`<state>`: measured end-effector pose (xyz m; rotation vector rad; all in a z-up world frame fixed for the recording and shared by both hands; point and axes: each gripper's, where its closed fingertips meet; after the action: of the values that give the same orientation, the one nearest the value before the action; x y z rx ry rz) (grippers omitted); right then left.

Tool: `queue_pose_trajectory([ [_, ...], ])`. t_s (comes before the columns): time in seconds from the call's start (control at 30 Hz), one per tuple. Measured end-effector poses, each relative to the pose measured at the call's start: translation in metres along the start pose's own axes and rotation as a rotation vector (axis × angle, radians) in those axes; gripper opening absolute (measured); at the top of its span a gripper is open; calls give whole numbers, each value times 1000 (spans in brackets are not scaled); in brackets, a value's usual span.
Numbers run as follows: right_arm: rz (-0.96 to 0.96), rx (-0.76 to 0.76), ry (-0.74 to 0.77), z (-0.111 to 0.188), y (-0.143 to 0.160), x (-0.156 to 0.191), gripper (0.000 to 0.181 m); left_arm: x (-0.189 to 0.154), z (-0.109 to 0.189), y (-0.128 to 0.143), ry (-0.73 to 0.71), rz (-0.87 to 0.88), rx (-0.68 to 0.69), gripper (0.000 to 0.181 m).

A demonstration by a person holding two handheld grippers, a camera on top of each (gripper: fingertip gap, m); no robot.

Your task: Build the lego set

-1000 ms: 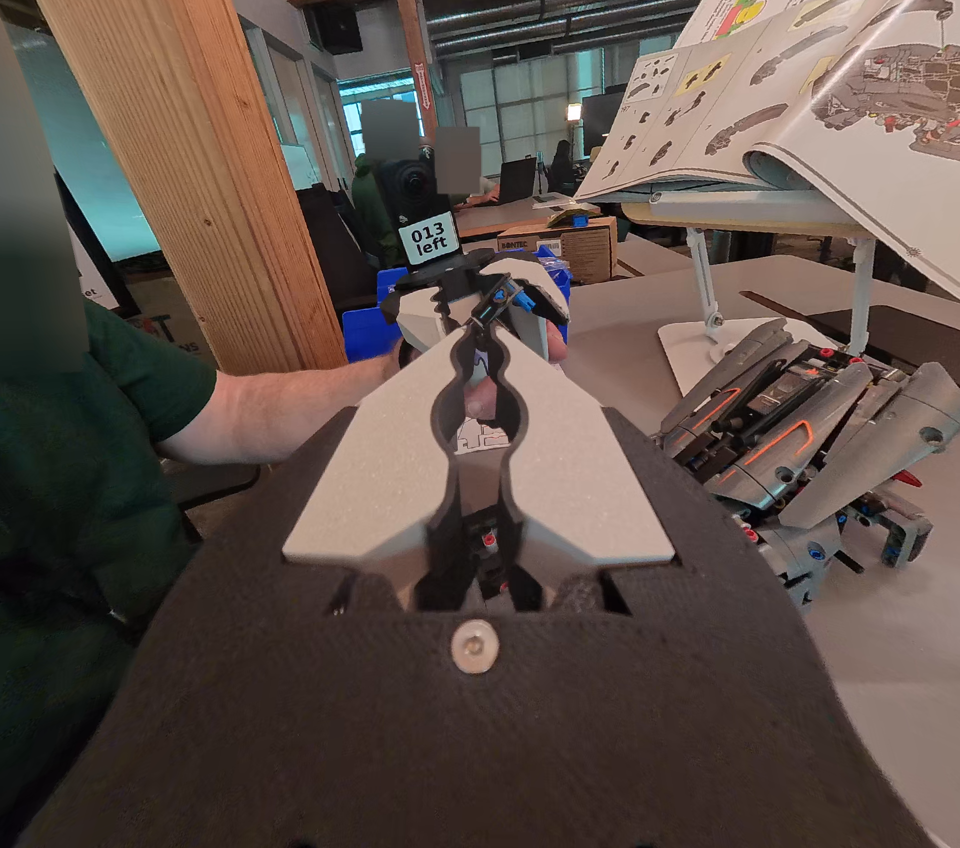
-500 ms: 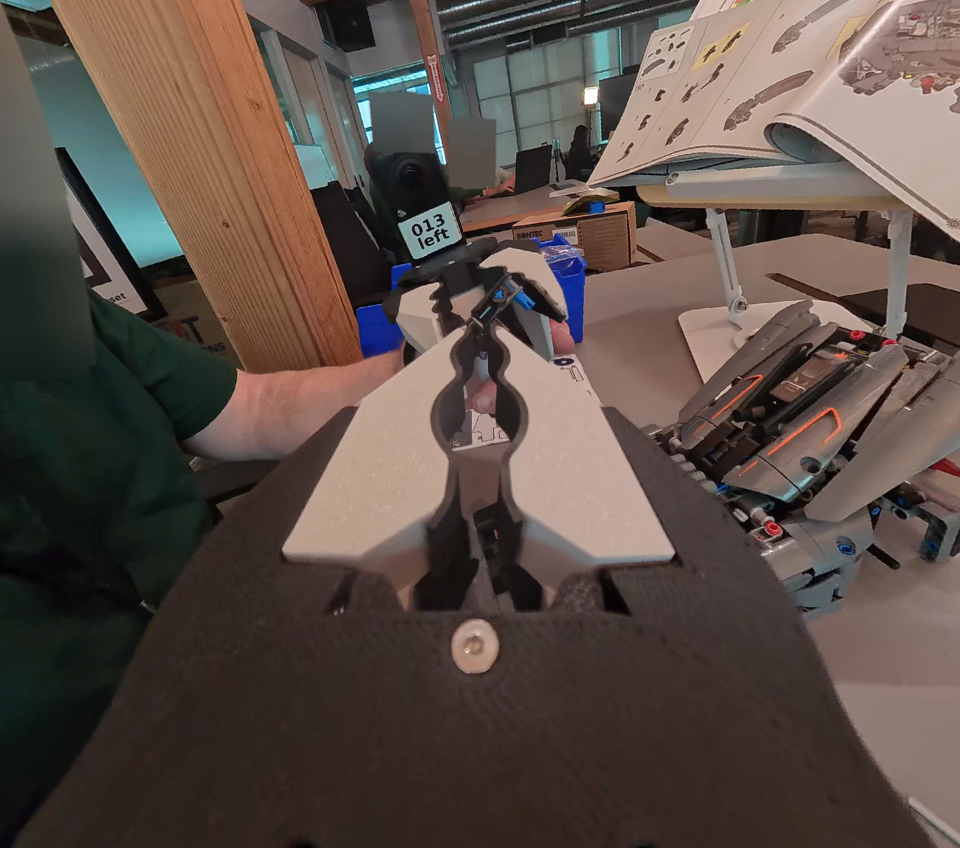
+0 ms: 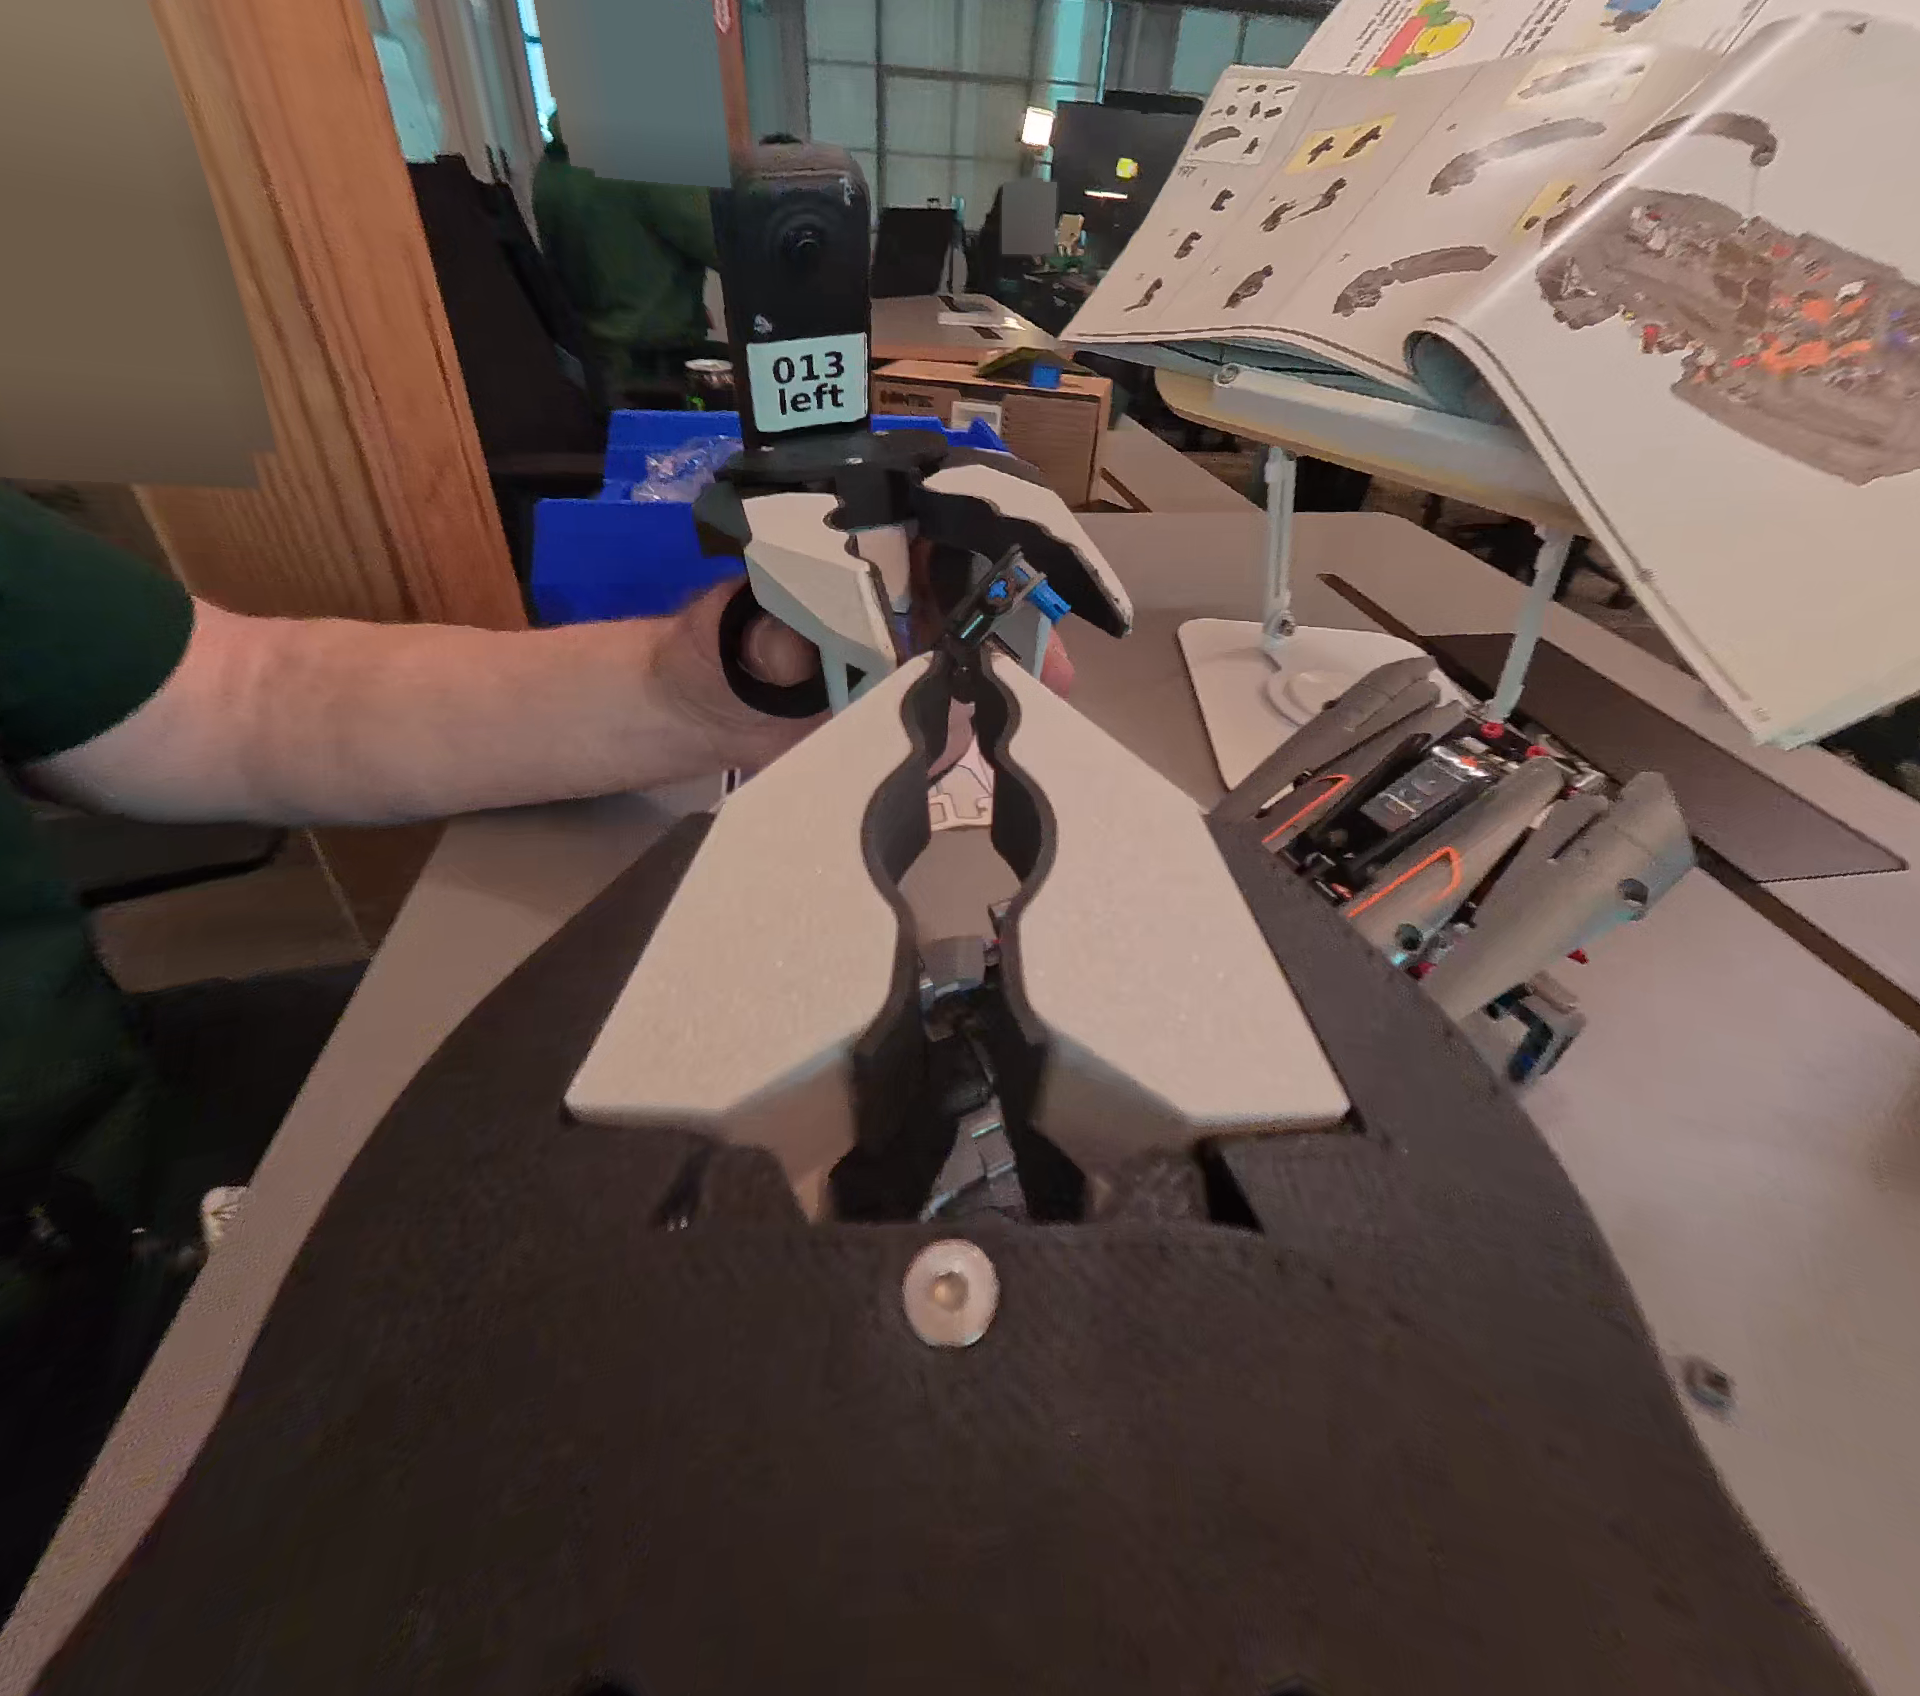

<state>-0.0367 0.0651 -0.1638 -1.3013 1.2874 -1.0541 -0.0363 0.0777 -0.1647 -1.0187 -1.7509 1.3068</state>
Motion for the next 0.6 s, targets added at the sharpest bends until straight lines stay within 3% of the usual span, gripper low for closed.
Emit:
queue_pose_trajectory([
  [0.3,253,100,98,-3,5,0,2,4,1,0,5,79,-25,45],
  [0.6,373,134,159,-3,5,-2,3,7,4,-2,8,122,-45,40],
])
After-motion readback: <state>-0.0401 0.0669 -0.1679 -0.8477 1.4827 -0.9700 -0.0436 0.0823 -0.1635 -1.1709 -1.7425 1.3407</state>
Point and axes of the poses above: each gripper's, where its closed fingertips meet, z back along the fingers, y out of its underside, x = y × z across the jaws, and after that the axes turned 8 degrees about -x, right-handed
